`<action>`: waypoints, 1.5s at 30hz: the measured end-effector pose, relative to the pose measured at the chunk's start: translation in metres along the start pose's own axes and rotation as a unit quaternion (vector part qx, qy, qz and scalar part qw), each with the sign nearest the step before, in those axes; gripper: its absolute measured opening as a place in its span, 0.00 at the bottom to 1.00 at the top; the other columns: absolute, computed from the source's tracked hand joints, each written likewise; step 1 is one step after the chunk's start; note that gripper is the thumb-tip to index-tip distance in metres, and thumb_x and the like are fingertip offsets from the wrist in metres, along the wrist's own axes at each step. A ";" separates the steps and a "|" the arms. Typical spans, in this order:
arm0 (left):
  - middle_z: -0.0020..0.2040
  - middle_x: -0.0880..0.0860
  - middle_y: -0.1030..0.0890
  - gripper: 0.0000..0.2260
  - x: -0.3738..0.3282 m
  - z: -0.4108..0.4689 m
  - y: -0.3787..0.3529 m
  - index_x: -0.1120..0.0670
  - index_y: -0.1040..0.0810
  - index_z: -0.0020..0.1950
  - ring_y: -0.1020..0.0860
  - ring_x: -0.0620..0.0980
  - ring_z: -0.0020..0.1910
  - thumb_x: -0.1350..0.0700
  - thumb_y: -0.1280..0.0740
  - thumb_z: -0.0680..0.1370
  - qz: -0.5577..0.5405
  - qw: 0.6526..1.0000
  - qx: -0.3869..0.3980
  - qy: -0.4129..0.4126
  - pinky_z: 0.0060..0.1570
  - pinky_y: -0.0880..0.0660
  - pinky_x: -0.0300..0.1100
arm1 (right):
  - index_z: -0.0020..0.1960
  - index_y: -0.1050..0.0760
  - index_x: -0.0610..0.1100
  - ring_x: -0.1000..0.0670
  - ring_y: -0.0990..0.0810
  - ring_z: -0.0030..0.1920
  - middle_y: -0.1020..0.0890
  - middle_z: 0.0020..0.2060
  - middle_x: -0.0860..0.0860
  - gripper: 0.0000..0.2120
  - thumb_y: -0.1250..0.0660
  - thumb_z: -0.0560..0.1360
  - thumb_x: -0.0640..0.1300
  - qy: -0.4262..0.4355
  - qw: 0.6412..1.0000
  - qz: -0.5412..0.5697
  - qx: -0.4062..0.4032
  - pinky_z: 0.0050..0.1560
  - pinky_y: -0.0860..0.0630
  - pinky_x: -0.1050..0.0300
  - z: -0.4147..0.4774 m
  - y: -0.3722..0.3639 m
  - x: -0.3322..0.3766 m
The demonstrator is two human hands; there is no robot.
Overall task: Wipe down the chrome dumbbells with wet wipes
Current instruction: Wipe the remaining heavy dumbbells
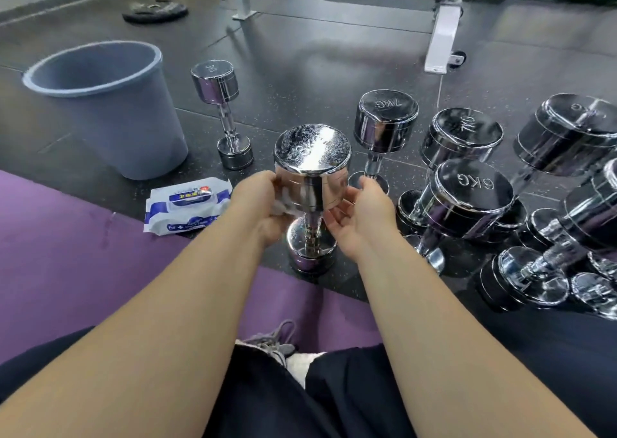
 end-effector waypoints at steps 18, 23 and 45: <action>0.38 0.50 0.21 0.07 -0.015 0.000 0.010 0.53 0.24 0.43 0.22 0.46 0.35 0.57 0.38 0.80 0.093 0.991 0.096 0.011 0.31 0.21 0.39 | 0.45 0.23 0.39 0.50 0.18 0.37 0.17 0.37 0.45 0.06 0.35 0.79 0.39 0.010 0.998 -0.013 0.057 0.36 0.19 0.57 -0.009 0.001 0.015; 0.39 0.52 0.21 0.07 -0.013 -0.018 0.011 0.53 0.24 0.44 0.21 0.46 0.32 0.57 0.39 0.81 0.079 0.995 0.046 -0.038 0.27 0.23 0.36 | 0.47 0.24 0.34 0.52 0.16 0.32 0.16 0.37 0.44 0.07 0.40 0.79 0.30 -0.011 0.996 0.018 0.090 0.38 0.16 0.55 -0.035 0.002 0.017; 0.64 0.55 0.22 0.16 0.026 0.100 0.007 0.49 0.26 0.66 0.26 0.57 0.64 0.47 0.47 0.84 0.543 0.824 0.011 -0.164 0.57 0.32 0.44 | 0.52 0.18 0.42 0.43 0.23 0.53 0.19 0.50 0.44 0.14 0.42 0.78 0.43 0.314 0.773 -0.551 -0.019 0.56 0.29 0.49 0.098 -0.042 -0.022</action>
Point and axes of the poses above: each hand's wrist, its own z-axis towards the middle knuckle, its own y-axis out of the back of the hand, x = y × z, the point moved 5 cm from there along z, towards the middle knuckle
